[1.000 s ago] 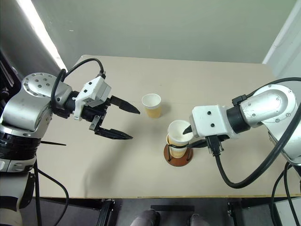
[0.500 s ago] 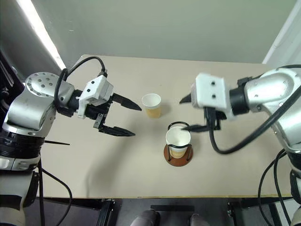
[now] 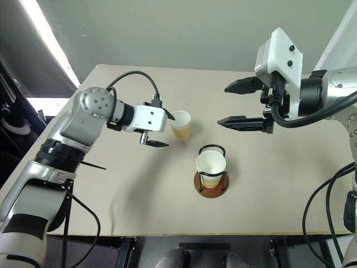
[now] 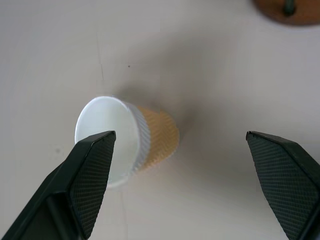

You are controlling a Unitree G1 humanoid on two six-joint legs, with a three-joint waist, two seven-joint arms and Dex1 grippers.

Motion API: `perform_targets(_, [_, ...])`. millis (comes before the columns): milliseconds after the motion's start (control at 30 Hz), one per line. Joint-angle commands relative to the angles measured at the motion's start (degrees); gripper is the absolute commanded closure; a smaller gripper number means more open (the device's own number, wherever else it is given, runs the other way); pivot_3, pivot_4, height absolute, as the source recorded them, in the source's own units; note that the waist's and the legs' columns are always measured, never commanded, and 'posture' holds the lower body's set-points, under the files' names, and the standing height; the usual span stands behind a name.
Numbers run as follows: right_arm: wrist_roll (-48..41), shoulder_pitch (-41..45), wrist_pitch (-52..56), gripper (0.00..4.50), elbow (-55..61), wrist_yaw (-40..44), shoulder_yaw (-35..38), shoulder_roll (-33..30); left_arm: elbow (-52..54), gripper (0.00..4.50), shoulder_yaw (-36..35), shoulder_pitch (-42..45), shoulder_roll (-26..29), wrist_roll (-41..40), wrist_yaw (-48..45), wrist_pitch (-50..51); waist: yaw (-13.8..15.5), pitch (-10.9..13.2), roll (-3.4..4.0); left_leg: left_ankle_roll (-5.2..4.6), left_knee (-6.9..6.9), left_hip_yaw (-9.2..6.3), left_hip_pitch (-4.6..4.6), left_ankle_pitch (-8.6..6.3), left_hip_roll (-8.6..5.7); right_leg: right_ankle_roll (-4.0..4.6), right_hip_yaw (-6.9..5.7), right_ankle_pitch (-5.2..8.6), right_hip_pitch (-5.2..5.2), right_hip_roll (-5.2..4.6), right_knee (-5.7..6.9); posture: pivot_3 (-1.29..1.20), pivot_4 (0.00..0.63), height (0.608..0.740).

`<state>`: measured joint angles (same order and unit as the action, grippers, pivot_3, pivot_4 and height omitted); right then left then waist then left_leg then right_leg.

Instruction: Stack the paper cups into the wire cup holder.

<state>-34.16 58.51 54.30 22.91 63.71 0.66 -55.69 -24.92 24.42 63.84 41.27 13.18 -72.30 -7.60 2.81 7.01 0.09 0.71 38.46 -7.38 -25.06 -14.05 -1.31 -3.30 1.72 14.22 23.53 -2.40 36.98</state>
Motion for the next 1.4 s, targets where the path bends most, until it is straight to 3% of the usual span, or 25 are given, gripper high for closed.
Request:
perform_targets(33, [-1.2, 0.3, 0.1, 0.88, 0.6, -0.6, 2.3, -1.6, -2.3, 0.00, -0.1, 3.6, -1.0, 3.2, 2.7, -3.8, 0.0, 0.0, 0.00, 0.00, -0.02, 0.01, -0.01, 0.00, 0.00, 0.00, 0.00, 0.00, 0.02, 0.00, 0.00, 0.00, 0.150, 0.740])
perform_targets(1000, [-4.5, -1.9, 0.9, 0.88, 1.2, -3.2, 3.6, -3.8, -21.3, 0.00, 2.0, 9.0, -7.6, 14.1, 11.5, -13.7, 0.4, 0.0, 0.00, 0.02, -0.16, 0.06, -0.06, 0.02, 0.00, -0.01, 0.04, 0.00, 0.17, -0.01, 0.02, 0.00, 0.150, 0.740])
perform_targets(1100, [-4.8, -2.3, 1.0, 0.83, 1.0, -3.6, 3.9, -3.9, -22.1, 0.55, 2.2, 9.0, -8.0, 14.1, 11.5, -14.1, 0.4, 0.0, 0.00, 0.02, -0.14, 0.06, -0.07, 0.02, -0.01, -0.01, 0.04, 0.00, 0.17, -0.01, 0.02, 0.00, 0.150, 0.740])
perform_targets(1400, [-5.0, -2.5, 0.7, 0.83, -0.6, -4.1, 4.0, -3.9, -25.6, 3.89, 1.8, 9.9, -7.9, 13.6, 10.5, -15.7, 0.4, 0.0, 0.00, 0.02, -0.10, 0.09, -0.08, 0.03, -0.01, -0.01, 0.07, 0.00, 0.22, -0.01, 0.03, 0.00, 0.150, 0.740])
